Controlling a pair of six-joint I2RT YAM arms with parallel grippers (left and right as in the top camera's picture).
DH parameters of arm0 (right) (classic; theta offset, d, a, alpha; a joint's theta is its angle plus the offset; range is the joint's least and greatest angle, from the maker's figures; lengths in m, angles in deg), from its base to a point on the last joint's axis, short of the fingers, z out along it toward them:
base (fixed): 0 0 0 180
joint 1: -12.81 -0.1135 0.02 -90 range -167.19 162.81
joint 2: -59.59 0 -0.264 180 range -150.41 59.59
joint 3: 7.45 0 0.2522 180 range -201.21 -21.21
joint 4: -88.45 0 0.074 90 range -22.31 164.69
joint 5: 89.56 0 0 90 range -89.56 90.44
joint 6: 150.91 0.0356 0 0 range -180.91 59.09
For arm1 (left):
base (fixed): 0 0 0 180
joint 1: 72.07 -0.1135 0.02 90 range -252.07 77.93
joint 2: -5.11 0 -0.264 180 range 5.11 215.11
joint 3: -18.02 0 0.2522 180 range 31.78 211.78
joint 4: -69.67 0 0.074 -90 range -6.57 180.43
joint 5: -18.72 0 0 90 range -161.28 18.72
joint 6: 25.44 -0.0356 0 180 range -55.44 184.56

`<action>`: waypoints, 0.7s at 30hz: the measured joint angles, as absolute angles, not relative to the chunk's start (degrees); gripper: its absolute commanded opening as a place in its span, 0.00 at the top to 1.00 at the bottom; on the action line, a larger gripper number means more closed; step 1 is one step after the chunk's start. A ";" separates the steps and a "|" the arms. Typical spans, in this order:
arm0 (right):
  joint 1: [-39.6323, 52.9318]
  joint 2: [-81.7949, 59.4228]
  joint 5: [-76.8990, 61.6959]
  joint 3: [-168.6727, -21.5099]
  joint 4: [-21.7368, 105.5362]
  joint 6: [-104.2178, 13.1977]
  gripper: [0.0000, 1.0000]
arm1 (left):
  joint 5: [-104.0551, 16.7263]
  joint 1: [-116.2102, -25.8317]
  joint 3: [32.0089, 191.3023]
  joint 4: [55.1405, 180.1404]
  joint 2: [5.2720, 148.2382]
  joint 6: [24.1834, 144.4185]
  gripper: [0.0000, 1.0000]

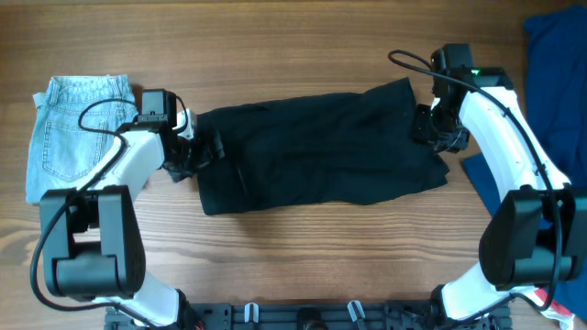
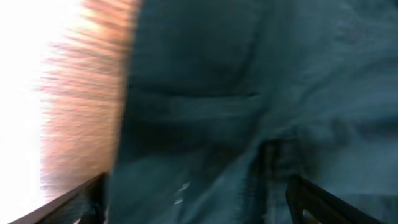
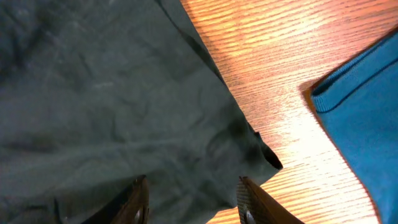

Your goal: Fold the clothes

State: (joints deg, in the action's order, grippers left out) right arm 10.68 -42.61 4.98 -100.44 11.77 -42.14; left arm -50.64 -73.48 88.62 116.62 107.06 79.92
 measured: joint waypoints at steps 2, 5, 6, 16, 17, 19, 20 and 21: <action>10.68 -42.61 5.00 -100.44 11.68 -42.14 0.54 | -48.32 -73.48 88.99 116.10 107.96 79.11 0.32; 10.68 -42.61 4.98 -100.44 11.70 -42.14 0.54 | -46.07 -73.26 89.16 115.68 108.94 78.17 0.48; 10.68 -42.61 4.98 -100.44 11.70 -42.14 0.54 | -45.50 -73.02 89.12 115.51 109.18 78.08 0.53; 10.68 -42.61 4.96 -100.44 11.68 -42.17 0.53 | -44.56 -72.04 88.71 114.92 110.45 77.19 0.92; 10.68 -42.61 4.96 -100.44 11.70 -42.17 0.53 | -44.69 -72.06 88.66 115.01 110.45 76.95 0.96; 10.68 -42.61 4.96 -100.44 11.73 -42.17 0.53 | -44.84 -72.06 88.44 115.25 110.56 76.77 0.96; 10.68 -42.61 4.82 -100.44 11.75 -42.17 0.54 | -44.82 -72.06 88.36 115.36 110.56 76.51 0.96; 10.68 -42.61 4.63 -100.44 11.77 -42.17 0.55 | -44.84 -72.06 88.36 115.51 110.54 76.22 0.96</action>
State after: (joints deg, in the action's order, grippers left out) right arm 10.68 -42.61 4.63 -100.44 11.77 -42.17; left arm -44.84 -72.06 88.36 115.51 110.54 76.22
